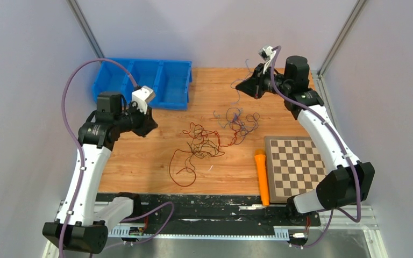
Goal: Untangle the cables
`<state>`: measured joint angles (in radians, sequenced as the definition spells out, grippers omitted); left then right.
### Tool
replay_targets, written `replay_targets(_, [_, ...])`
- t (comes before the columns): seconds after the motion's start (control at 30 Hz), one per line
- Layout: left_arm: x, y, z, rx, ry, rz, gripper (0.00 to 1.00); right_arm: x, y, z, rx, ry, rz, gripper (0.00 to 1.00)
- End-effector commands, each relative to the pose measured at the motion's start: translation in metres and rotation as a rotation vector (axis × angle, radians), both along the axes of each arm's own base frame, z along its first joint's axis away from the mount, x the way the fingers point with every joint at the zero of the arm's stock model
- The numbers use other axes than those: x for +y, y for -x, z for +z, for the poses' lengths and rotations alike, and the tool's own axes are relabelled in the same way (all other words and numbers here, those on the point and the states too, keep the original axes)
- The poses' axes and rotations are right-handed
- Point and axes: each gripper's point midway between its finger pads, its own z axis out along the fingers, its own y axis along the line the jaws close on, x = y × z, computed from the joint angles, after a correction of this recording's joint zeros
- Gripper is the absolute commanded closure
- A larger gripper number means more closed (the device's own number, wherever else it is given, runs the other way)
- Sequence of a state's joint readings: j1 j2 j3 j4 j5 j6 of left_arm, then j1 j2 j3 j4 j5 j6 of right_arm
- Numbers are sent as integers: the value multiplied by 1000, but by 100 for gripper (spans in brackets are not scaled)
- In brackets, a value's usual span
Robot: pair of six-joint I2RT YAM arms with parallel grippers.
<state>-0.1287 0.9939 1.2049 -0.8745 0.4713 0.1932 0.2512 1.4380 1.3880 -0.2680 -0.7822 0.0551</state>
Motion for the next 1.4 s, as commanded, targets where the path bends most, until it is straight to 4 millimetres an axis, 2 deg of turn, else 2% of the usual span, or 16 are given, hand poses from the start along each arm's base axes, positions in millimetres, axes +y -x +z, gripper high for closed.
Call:
replay_targets(0.0, [-23,7,34,-96,124,-158,59,9,19,30,-35,-58,115,100])
replay_targets(0.07, [-51,16,69,-170,267,-295,31,17,28,26,-6,-70,168,100])
replay_targets(0.13, [-68,15,89,-232,300,-352,16,27,38,24,12,-80,224,100])
replay_targets(0.27, [-107,13,107,-222,357,-466,1,53,64,26,19,-89,342,100])
replay_targets(0.53, [-165,12,92,-101,444,-614,0,99,103,29,20,-90,494,100])
replay_targets(0.73, [-183,8,69,-30,460,-636,0,111,102,25,34,-85,510,100])
replay_targets(0.8, [-182,3,61,-17,451,-605,8,112,102,25,34,-85,511,100])
replay_targets(0.83, [-181,1,57,-10,446,-592,14,113,101,24,34,-83,510,100])
replay_targets(0.9, [-177,2,54,0,441,-572,38,112,99,20,31,-74,497,100])
replay_targets(0.93, [-174,5,55,0,442,-567,58,110,96,17,31,-66,480,99])
replay_targets(0.97, [-168,4,51,10,442,-546,67,107,92,13,34,-57,458,98])
replay_targets(1.0, [-163,7,54,2,443,-535,85,102,86,8,48,-52,428,97])
replay_targets(1.07, [-147,5,49,4,432,-478,99,92,76,-1,96,-54,387,89])
replay_targets(1.1, [-135,-3,44,3,422,-434,100,87,71,-4,117,-58,372,80])
replay_targets(1.2, [-100,-18,41,-7,410,-307,100,73,60,-11,170,-70,332,31])
replay_targets(1.37, [2,-83,44,-124,268,58,100,51,45,-24,196,-60,258,6])
